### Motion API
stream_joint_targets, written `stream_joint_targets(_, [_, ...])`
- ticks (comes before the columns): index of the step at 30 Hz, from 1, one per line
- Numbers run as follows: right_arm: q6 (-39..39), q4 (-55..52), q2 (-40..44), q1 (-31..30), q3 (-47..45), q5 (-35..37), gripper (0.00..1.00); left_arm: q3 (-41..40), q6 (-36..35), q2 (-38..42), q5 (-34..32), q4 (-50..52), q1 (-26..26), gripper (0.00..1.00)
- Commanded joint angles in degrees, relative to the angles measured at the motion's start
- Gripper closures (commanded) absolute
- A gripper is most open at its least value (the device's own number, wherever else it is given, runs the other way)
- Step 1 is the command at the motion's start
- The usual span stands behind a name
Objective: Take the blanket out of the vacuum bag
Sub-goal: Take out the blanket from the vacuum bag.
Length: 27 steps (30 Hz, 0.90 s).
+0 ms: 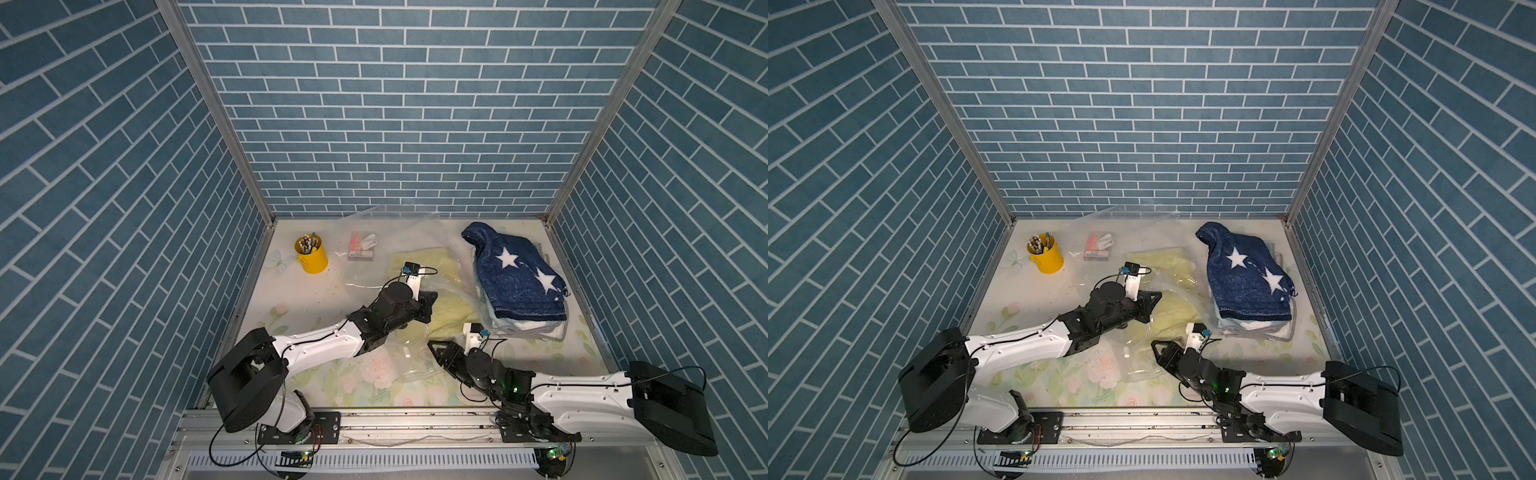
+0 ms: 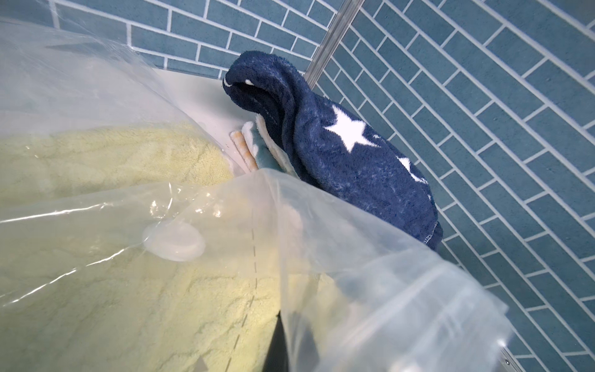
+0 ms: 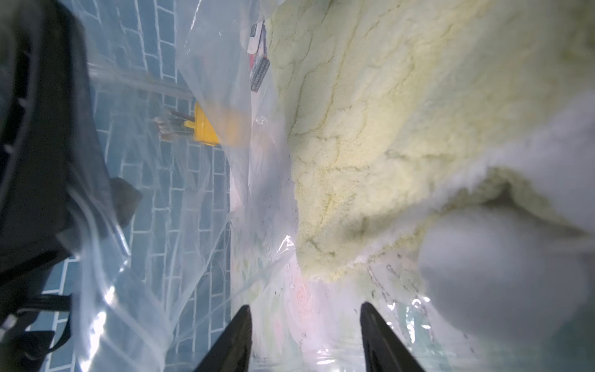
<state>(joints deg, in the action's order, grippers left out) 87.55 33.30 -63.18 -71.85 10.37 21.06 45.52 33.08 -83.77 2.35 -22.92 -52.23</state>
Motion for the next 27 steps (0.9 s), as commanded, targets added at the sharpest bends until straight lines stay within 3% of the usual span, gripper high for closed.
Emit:
stream_joint_targets(1, [3.9, 5.6, -2.6, -0.4, -1.2, 3.1, 0.4, -0.7, -1.2, -0.4, -1.0, -2.0, -0.9, 0.98])
stream_joint_targets(7, [5.9, 14.9, -9.3, -0.5, -2.2, 1.8, 0.34, -1.1, -1.3, 0.1, -1.4, -2.3, -0.9, 0.99])
stream_joint_targets(13, [9.3, 16.2, -14.7, -0.4, -0.6, 2.5, 0.33, -1.3, -1.1, -0.2, -1.1, -3.2, -1.1, 0.98])
stream_joint_targets(18, [12.9, 8.7, -15.7, -0.4, 0.9, 5.3, 0.32, -2.0, -1.0, 0.3, -0.7, -3.7, -1.4, 0.98])
stream_joint_targets(27, [18.4, 8.8, -19.7, 0.2, 2.2, 9.4, 0.32, -3.0, -1.0, 0.1, 0.0, -4.4, -1.6, 0.98])
